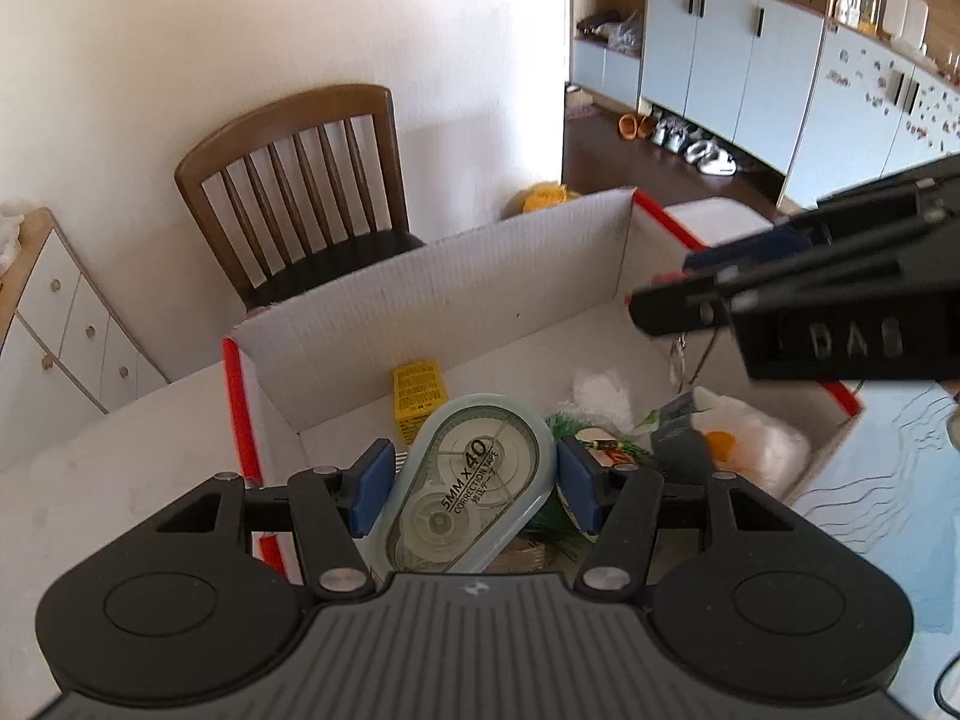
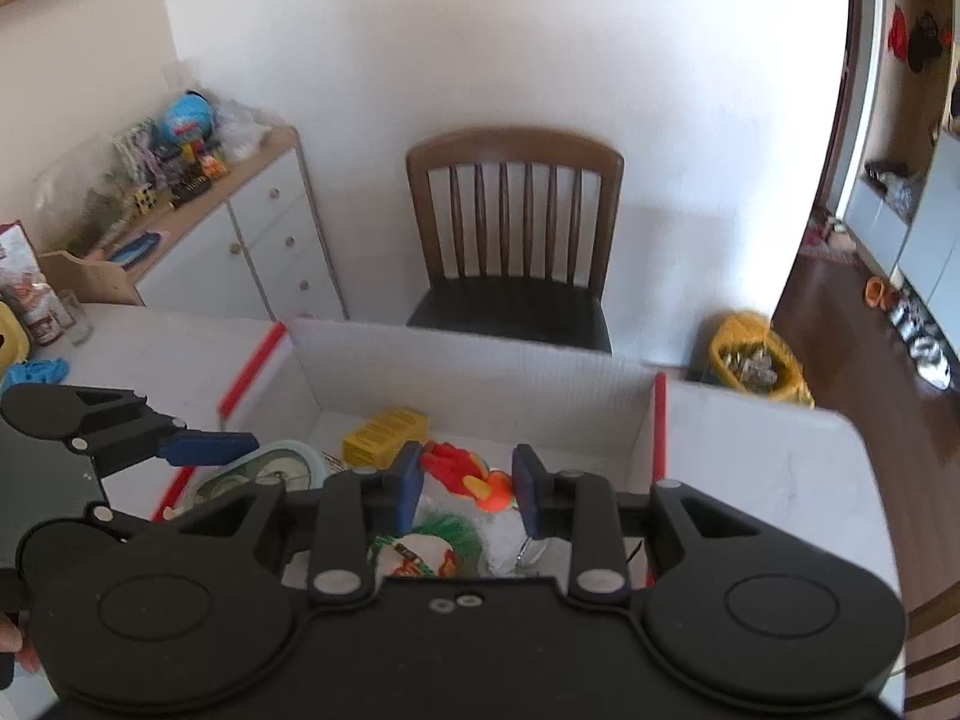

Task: Organize objects
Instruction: 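Open the left tool to drop the tape dispenser while the right releases the keychain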

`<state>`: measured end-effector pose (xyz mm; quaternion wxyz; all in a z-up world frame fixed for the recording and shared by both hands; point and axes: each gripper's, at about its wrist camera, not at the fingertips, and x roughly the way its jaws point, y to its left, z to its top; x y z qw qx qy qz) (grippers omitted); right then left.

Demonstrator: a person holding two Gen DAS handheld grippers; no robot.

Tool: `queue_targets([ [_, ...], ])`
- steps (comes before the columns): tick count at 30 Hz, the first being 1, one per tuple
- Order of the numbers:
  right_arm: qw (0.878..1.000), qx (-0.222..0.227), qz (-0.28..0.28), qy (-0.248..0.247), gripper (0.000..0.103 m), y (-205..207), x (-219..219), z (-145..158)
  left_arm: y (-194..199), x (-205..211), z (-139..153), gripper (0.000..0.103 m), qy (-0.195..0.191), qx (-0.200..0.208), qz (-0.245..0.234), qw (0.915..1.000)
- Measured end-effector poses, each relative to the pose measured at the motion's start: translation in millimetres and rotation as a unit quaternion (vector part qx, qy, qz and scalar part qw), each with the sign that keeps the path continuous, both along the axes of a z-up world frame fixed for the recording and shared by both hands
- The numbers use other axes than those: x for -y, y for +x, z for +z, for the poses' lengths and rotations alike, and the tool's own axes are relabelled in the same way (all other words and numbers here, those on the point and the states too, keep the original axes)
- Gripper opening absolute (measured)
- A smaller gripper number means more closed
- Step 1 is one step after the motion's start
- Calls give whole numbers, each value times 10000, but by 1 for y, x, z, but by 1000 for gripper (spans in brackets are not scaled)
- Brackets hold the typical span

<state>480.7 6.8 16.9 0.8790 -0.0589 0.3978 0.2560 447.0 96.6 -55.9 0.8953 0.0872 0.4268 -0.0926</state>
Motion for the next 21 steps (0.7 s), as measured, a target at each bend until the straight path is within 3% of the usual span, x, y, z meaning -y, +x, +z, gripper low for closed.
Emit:
queue_targets([
  [11, 9988, -478, -116, -70, 31, 10, -3, -39, 29, 1, -30, 58, 52, -318, 121, 9994],
  [21, 9963, -813, -262, -30, 31, 13, 3, -49, 34, -5, -49, 59, -9, -641, 258, 9976],
])
